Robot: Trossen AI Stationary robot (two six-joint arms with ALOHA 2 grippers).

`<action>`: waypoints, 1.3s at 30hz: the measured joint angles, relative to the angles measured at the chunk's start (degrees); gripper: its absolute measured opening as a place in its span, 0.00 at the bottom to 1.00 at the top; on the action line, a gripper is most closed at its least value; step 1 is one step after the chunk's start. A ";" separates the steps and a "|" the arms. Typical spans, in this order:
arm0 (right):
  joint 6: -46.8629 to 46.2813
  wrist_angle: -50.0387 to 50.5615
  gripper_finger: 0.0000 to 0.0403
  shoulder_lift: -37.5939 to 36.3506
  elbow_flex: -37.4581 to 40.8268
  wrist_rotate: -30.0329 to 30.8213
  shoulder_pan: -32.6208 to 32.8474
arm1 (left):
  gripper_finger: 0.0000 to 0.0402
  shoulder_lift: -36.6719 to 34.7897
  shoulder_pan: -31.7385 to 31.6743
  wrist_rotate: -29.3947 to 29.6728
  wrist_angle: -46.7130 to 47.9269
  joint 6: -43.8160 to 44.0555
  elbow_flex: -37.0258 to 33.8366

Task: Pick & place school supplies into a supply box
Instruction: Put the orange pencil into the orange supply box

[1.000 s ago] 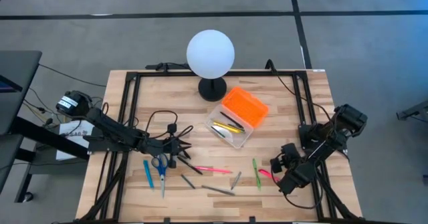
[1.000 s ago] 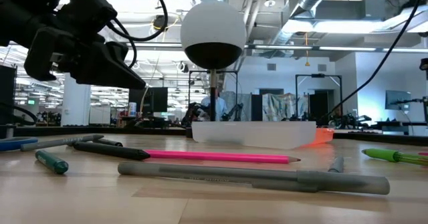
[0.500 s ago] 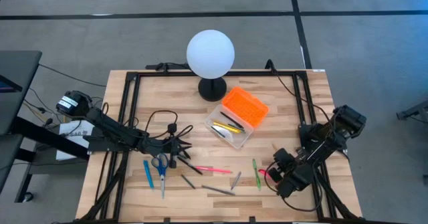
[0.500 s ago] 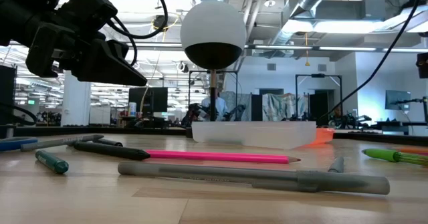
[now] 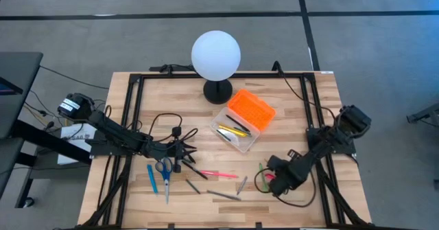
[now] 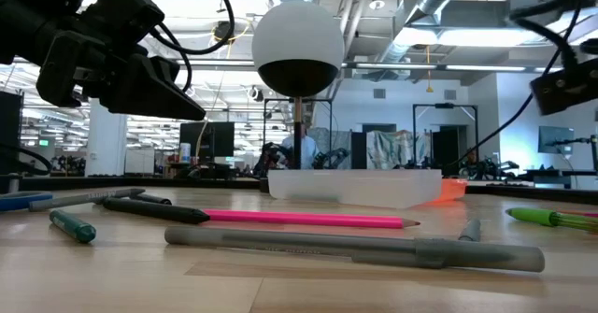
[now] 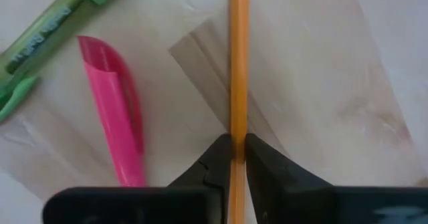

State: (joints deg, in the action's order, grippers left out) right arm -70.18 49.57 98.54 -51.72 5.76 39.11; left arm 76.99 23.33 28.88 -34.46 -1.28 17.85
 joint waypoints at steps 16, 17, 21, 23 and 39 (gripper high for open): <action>5.38 -0.53 0.13 -0.04 -0.11 -2.89 -3.14 | 0.08 0.00 0.00 -0.02 0.81 0.02 0.00; 5.21 -0.51 0.14 -0.04 -0.09 -2.89 -3.14 | 0.08 0.00 -0.01 -0.02 0.81 0.02 0.00; 4.21 -0.37 0.17 -0.04 -0.07 -2.92 -3.14 | 0.08 0.00 -0.02 -0.02 0.81 0.02 0.00; 4.26 -0.42 0.18 -0.04 0.04 -2.89 -3.14 | 0.08 0.00 0.00 -0.02 0.81 0.02 0.00; 4.29 -2.68 0.02 -0.39 2.62 -3.69 -1.98 | 0.08 0.00 0.00 -0.02 0.74 0.02 0.00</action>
State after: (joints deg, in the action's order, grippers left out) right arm -65.89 46.89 98.15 -49.10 2.07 37.12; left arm 76.99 23.33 28.86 -33.71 -1.26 17.85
